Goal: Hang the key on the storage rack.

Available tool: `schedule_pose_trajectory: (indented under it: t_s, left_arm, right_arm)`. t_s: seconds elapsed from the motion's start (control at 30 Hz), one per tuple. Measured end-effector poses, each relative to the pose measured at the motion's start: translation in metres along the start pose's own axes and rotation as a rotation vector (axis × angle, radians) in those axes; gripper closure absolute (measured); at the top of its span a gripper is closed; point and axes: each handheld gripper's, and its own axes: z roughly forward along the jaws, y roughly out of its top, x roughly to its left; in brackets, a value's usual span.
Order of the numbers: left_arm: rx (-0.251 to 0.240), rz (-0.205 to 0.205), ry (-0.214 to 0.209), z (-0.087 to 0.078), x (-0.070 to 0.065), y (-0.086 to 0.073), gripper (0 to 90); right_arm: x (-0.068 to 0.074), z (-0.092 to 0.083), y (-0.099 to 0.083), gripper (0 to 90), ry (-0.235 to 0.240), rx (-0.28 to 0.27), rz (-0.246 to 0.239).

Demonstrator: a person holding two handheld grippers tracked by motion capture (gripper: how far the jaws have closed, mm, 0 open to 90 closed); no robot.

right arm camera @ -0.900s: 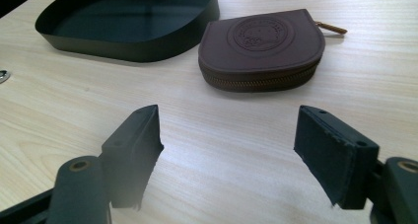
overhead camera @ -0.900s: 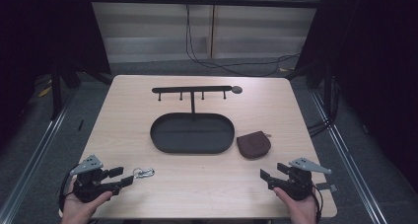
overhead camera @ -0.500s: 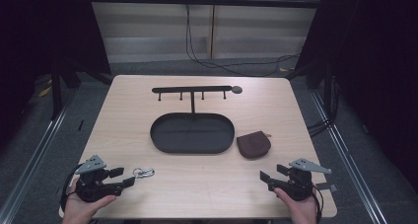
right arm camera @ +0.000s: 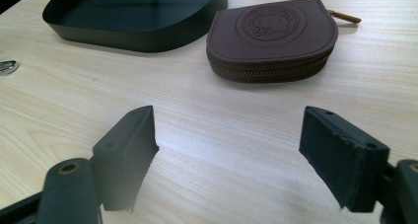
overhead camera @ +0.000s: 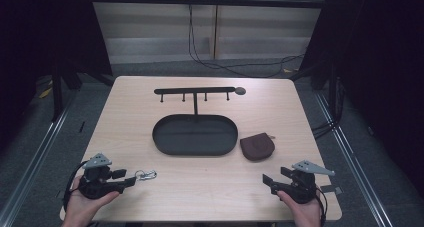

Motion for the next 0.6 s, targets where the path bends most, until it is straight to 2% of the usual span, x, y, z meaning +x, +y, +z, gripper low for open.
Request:
schedule_pose_trajectory:
  t_s: [0.1, 0.13, 0.27, 0.37, 0.4, 0.43, 0.47, 0.53, 0.57, 0.6]
  left_arm:
    - [0.041, 0.03, 0.0, 0.0, 0.003, 0.01, 52.0]
    - [0.039, 0.029, -0.001, -0.001, 0.003, 0.013, 52.0]
    - [0.105, 0.084, -0.002, -0.004, 0.002, 0.025, 45.7]
    - [0.127, 0.095, 0.01, -0.002, 0.001, 0.03, 43.8]
    - [0.135, 0.091, 0.008, -0.001, 0.0, 0.032, 43.8]
    - [0.162, 0.106, 0.004, 0.003, 0.0, 0.035, 43.8]
    - [0.173, 0.119, 0.019, 0.005, 0.0, 0.036, 43.4]
    - [0.2, 0.141, 0.011, 0.01, 0.002, 0.038, 41.5]
    - [0.222, 0.15, 0.028, 0.013, 0.002, 0.04, 41.8]
    - [0.222, 0.15, 0.028, 0.013, 0.002, 0.04, 40.4]
  right_arm:
    - [0.0, 0.0, 0.0, 22.9, 0.008, 0.002, 0.0]
    - [0.0, 0.0, 0.0, 22.9, 0.01, 0.003, 0.001]
    - [0.0, 0.001, 0.0, 22.9, 0.013, 0.012, 0.001]
    - [0.001, 0.002, 0.0, 23.0, 0.016, 0.021, 0.006]
    - [0.001, 0.002, 0.0, 22.9, 0.022, 0.019, 0.003]
    - [0.001, 0.002, 0.0, 22.7, 0.025, 0.016, 0.002]
    - [0.001, 0.001, 0.0, 22.6, 0.028, 0.01, 0.0]
    - [0.001, 0.001, 0.0, 22.4, 0.03, 0.009, 0.0]
    - [0.001, 0.001, 0.0, 22.1, 0.031, 0.014, -0.002]
    - [0.001, 0.001, 0.0, 22.1, 0.031, 0.014, -0.002]
